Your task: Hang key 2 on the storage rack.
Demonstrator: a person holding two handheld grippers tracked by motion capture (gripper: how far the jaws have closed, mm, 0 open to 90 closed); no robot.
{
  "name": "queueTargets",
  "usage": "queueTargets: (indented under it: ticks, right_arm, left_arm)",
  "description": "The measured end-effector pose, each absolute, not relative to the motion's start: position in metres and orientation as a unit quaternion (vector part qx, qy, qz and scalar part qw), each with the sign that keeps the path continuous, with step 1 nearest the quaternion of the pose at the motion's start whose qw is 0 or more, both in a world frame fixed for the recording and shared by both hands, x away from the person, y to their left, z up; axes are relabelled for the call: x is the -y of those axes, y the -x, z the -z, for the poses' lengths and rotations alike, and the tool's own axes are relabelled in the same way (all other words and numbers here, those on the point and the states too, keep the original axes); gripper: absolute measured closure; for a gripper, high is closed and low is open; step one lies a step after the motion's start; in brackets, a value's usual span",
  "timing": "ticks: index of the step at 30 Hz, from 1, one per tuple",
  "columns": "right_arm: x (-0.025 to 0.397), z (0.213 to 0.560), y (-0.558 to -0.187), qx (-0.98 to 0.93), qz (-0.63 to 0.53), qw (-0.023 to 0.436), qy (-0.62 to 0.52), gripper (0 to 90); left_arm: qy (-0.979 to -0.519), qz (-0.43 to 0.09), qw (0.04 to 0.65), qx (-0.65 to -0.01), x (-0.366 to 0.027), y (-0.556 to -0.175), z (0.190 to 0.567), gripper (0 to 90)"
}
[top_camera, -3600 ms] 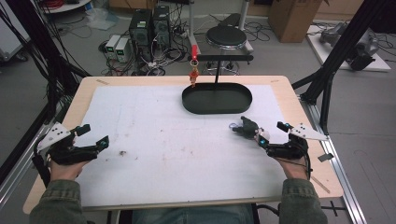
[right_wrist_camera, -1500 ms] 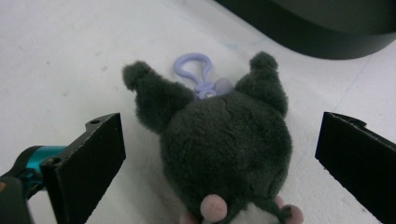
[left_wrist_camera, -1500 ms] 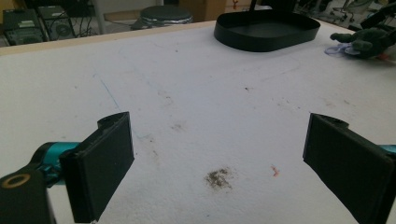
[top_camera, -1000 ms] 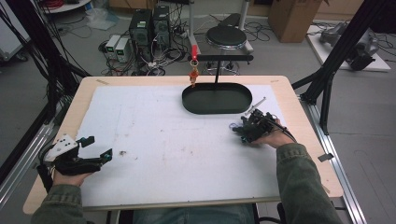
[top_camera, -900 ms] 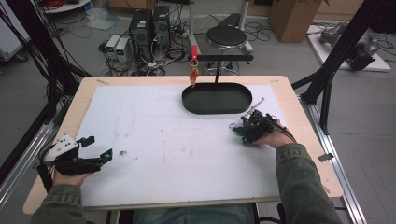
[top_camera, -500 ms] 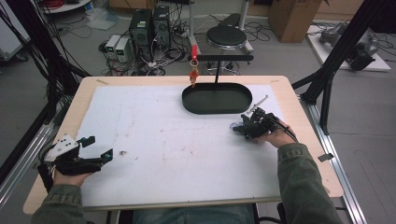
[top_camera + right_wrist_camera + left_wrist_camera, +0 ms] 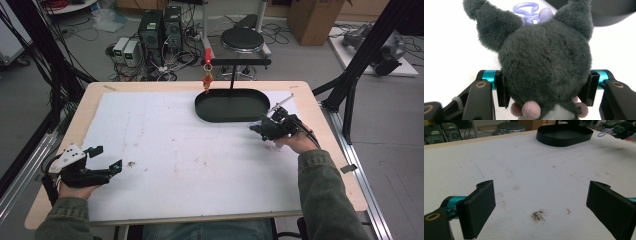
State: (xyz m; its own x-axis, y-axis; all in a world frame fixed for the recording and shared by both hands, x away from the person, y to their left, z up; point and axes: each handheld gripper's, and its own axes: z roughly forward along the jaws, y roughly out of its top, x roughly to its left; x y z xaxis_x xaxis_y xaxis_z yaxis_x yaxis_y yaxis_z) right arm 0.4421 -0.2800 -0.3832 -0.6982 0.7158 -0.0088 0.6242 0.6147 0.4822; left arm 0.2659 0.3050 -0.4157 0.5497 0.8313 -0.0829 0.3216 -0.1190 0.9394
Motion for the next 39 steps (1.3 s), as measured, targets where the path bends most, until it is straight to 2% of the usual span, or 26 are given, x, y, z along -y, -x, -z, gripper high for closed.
queueTargets:
  ticks: [29, 39]
  right_arm:
    - [0.240, 0.309, -0.480, -0.851, -0.304, 0.146, -0.402, 41.0]
    - [0.235, 0.295, -0.495, -0.843, -0.306, 0.150, -0.416, 41.2]
  left_arm:
    - [-0.706, -0.242, 0.533, -0.399, -0.303, -0.264, 0.416, 9.0]
    - [-0.705, -0.241, 0.535, -0.398, -0.304, -0.264, 0.416, 9.0]
